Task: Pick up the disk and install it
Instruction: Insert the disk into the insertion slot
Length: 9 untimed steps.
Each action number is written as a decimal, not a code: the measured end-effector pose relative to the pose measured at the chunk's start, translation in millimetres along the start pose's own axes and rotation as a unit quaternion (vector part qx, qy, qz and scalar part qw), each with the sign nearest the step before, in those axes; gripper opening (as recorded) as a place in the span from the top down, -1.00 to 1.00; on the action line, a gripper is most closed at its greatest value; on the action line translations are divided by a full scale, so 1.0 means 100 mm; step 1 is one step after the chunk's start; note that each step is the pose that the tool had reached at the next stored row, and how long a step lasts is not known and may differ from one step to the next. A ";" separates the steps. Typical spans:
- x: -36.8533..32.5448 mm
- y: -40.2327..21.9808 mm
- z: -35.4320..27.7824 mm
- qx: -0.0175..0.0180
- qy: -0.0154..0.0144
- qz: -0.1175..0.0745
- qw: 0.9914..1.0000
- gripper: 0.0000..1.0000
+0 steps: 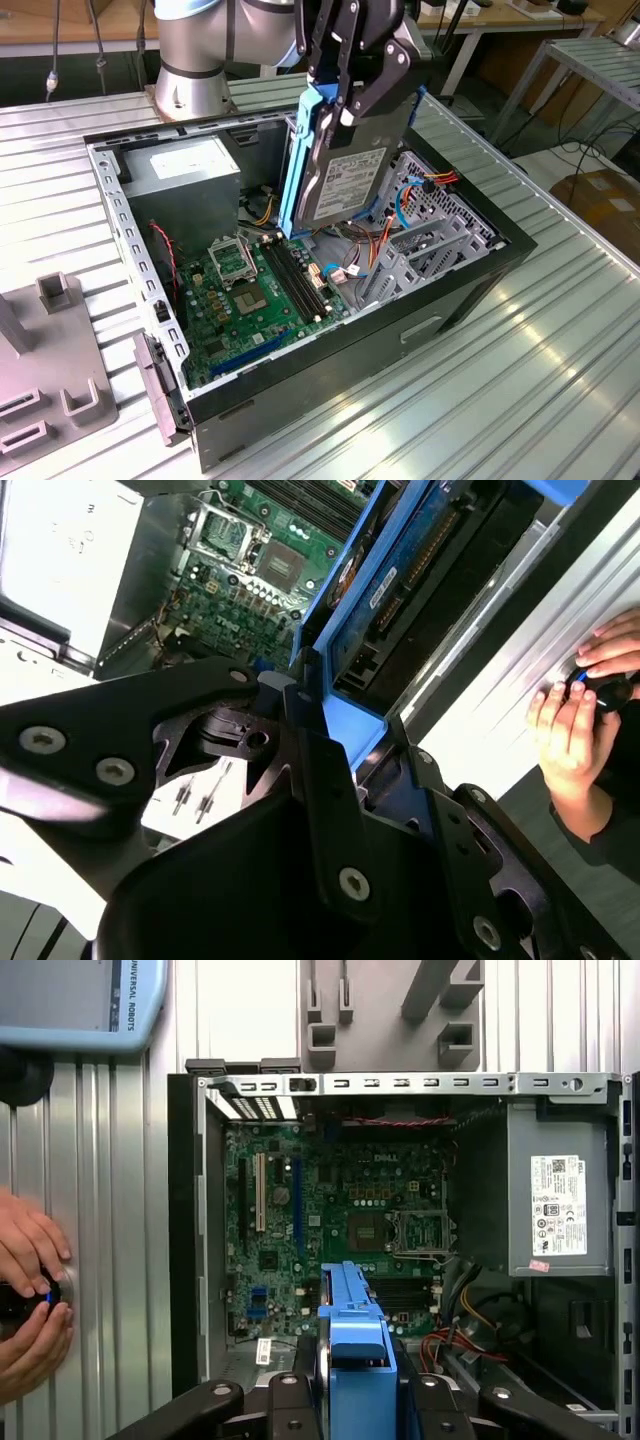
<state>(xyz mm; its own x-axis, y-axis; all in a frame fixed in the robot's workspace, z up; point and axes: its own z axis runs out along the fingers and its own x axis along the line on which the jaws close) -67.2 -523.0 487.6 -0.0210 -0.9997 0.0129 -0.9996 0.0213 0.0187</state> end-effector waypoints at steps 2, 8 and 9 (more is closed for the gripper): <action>0.039 -0.008 0.002 0.000 0.000 0.000 1.000 0.26; 0.089 -0.039 0.013 0.009 0.000 0.001 1.000 0.26; 0.093 -0.044 0.014 0.011 0.000 0.001 1.000 0.26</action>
<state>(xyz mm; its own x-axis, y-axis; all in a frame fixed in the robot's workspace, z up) -63.0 -532.4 486.2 -0.0223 -0.9997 0.0124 -0.9997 0.0223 -0.0036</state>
